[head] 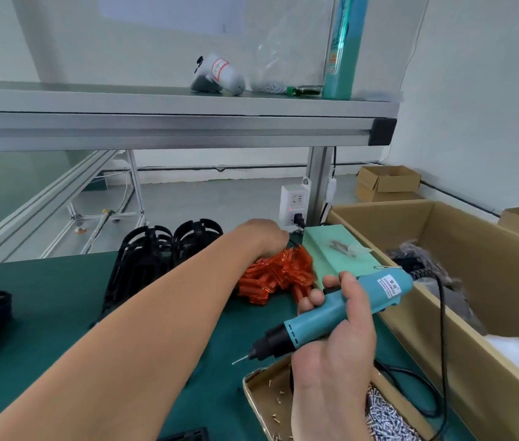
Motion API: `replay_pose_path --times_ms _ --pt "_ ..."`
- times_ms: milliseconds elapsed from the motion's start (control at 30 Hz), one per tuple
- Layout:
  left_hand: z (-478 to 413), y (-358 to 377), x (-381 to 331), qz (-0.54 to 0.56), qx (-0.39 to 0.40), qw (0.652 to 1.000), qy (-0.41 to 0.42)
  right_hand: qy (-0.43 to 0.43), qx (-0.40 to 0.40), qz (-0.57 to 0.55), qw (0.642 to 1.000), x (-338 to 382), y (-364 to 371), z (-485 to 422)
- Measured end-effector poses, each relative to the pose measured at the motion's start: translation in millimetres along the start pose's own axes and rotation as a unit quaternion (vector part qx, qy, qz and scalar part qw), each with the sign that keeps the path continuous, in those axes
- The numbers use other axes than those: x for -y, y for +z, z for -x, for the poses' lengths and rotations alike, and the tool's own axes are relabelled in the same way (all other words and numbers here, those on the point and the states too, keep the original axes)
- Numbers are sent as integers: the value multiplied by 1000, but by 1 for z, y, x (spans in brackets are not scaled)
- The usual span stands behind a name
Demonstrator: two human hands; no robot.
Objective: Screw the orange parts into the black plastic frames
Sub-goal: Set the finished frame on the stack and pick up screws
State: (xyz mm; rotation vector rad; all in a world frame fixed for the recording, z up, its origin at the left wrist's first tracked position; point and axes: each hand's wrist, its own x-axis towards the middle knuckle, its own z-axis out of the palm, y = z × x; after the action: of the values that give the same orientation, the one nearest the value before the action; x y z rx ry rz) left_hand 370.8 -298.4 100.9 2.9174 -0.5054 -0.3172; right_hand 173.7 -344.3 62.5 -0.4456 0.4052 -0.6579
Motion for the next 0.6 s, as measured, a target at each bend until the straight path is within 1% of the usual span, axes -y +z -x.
replay_pose_path --times_ms 67,167,300,600 --pt "-7 7 -5 11 23 1000 -10 1 2 0 1000 0 0 -1" --pt "-15 15 -6 43 33 998 -25 4 4 -2 1000 -1 1 -3" --pt "-20 25 -5 69 55 996 -15 11 8 -3 1000 -3 2 -3" --pt "-14 33 0 95 37 995 19 22 9 -2 1000 -1 3 -4"
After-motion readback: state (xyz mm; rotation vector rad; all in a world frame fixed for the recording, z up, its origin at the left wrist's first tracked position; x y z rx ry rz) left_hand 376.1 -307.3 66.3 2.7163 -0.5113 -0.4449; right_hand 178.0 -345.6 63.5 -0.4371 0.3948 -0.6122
